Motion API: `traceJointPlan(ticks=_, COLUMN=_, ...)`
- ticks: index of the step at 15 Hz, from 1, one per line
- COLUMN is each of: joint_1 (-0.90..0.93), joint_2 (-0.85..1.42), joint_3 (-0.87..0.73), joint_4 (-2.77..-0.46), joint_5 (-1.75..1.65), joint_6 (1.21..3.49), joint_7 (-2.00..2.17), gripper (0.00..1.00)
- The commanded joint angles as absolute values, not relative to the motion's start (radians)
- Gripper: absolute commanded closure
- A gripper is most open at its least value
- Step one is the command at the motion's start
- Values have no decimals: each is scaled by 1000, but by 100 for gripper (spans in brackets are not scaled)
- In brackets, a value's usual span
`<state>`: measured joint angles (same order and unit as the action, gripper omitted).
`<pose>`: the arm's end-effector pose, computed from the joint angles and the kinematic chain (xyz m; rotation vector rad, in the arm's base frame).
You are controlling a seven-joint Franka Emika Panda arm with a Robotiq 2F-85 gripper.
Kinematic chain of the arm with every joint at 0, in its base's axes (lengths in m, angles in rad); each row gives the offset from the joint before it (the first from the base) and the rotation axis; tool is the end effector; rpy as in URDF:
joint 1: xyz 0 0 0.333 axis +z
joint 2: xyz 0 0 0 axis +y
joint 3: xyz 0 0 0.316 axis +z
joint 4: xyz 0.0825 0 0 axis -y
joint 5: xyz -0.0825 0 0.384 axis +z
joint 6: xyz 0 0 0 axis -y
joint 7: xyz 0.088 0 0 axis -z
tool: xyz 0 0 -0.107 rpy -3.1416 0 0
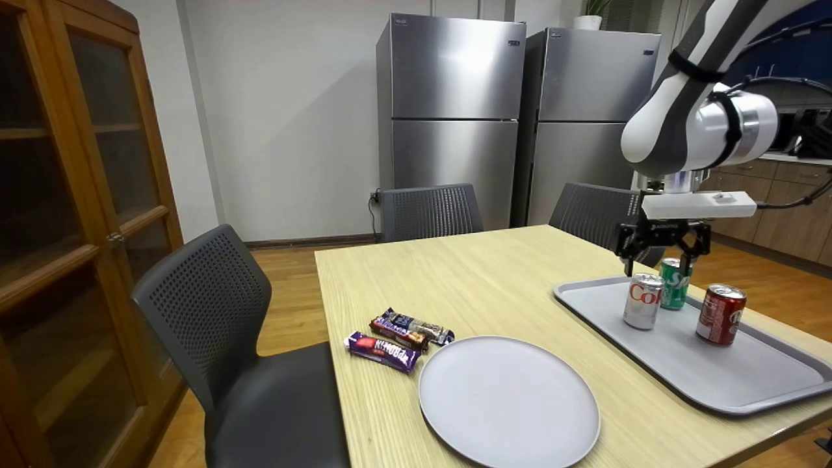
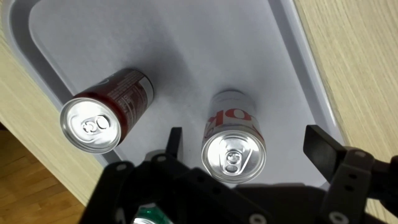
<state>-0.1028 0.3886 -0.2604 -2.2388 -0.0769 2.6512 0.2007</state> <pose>0.5129 -0.1955 0.2024 2.9196 -0.7087 0.0339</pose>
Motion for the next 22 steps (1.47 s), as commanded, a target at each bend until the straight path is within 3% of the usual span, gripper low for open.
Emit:
traceJointPlan(ticks=1, joint_1=-114, joint_2=419, joint_3=-264, joint_4=-2211, joint_5=-60, joint_6=2653, joint_7=238, gripper=0)
traceJointPlan(ticks=16, joint_1=-116, joint_2=539, joint_3=-262, joint_4=-2095, joint_5=-1, joint_6=2645, joint_7=280, gripper=0)
traceJointPlan(ticks=17, joint_1=-118, joint_2=545, joint_3=-261, joint_4=-2089, joint_5=1, joint_6=2644, joint_7=279, gripper=25)
traceJointPlan(ticks=18, joint_1=-117, joint_2=549, joint_3=-261, joint_4=-2084, joint_5=2, joint_6=2643, joint_7=279, gripper=26)
traceJointPlan(ticks=22, joint_1=-119, joint_2=563, joint_3=-258, joint_4=-2069, joint_5=8, joint_6=2646, joint_7=274, gripper=58)
